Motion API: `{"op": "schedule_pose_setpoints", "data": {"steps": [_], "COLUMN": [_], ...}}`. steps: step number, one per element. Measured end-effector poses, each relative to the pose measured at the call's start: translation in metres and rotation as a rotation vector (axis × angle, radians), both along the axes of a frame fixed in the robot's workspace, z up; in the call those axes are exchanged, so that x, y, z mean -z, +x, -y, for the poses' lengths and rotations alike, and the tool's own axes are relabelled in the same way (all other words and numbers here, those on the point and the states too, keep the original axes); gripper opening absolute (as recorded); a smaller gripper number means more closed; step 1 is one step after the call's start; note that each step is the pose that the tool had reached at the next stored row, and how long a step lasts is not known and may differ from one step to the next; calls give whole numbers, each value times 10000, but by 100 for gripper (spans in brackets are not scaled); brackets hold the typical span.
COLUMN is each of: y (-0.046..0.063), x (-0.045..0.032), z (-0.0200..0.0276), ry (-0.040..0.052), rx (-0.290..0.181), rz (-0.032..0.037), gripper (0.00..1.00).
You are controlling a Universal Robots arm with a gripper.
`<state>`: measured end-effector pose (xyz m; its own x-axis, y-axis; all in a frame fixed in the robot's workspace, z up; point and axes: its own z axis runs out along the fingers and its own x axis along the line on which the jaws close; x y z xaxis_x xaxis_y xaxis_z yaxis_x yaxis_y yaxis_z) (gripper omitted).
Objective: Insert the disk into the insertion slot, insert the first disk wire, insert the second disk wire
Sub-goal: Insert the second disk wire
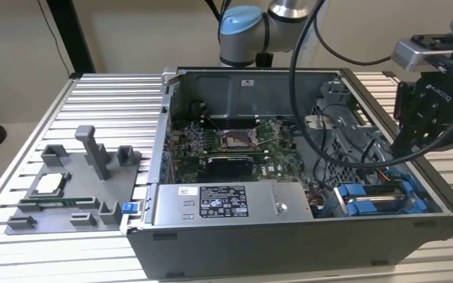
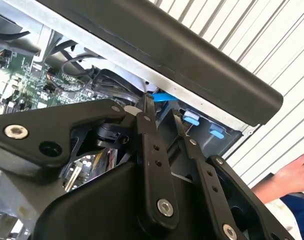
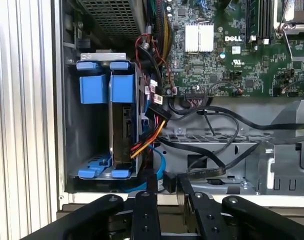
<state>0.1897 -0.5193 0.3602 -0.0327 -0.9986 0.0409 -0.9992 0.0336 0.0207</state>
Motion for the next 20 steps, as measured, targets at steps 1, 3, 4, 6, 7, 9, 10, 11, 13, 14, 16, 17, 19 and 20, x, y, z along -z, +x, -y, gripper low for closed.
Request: {"op": "schedule_pose_setpoints", "data": {"steps": [1,3,4,6,7,9,10,11,13,14,16,17,19,20], "y": [1,3,4,4,4,6,5,4,4,5,5,5,5,2], "x": [10,31,40,48,47,43,42,42,42,42,41,41,23,12], "z": [-7,-23,-29,-33,-33,-34,-34,-35,-36,-37,-37,-37,-38,-36], "ry": [-26,-78,-103,-129,-131,-142,-150,-159,-182,-193,-216,-219,-223,-222], "rx": [0,0,-1,1,0,-2,-2,-1,0,-1,-1,-1,-1,-1], "rz": [-5,-13,-17,-24,-27,-66,-89,-99,-101,-101,-101,-109,-117,-118], "gripper": [100,100,100,100,100,0,0,0,0,0,0,0,0,0]}}
